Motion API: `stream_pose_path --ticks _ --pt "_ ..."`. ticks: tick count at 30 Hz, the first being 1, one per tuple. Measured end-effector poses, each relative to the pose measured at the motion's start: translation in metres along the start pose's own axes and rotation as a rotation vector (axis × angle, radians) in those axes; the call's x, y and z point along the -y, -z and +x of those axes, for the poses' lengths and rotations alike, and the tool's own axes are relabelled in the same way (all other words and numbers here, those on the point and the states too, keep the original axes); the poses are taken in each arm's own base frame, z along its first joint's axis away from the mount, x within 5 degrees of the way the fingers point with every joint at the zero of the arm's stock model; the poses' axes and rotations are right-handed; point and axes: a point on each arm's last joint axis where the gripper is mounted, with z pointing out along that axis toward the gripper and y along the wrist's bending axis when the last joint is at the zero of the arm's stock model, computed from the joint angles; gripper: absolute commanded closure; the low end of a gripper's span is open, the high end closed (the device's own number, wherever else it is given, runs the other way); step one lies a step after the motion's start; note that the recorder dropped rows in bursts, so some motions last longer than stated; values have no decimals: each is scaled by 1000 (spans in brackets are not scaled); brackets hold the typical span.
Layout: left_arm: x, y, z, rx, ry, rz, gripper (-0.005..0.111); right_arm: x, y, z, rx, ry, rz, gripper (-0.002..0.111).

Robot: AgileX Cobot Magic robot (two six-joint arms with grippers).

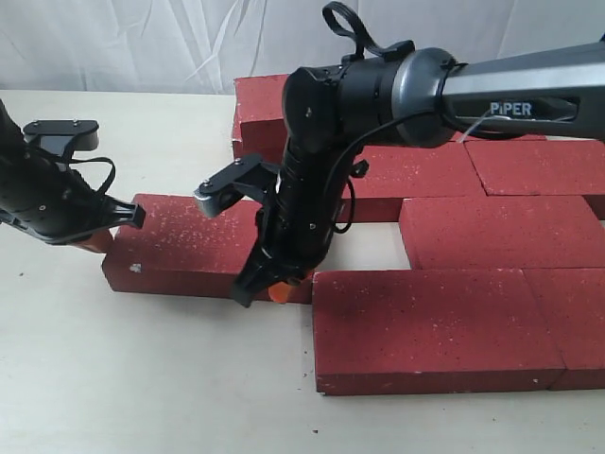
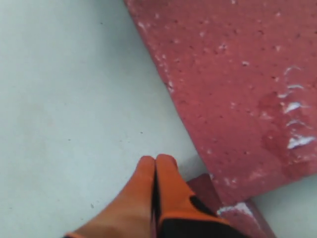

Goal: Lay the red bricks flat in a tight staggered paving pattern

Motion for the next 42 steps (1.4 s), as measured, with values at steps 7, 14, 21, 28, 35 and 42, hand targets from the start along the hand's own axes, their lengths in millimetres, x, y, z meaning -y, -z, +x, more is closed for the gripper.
stream_pose_path --ticks 7,14,21,28,35,42 --pt "1 0 2 -19 9 9 107 10 1 4 -45 -12 120 109" --pt "1 0 2 -27 10 14 107 11 1 2 -29 -40 146 109" --pt "2 1 3 -33 6 17 107 14 1 -1 8 -58 174 109" --pt "3 3 4 -38 1 25 107 13 1 2 -16 -61 169 109" --pt "5 3 3 -34 -6 44 107 3 39 4 60 -73 171 109" --pt "6 3 3 -31 7 55 107 21 86 22 109 -159 244 109"
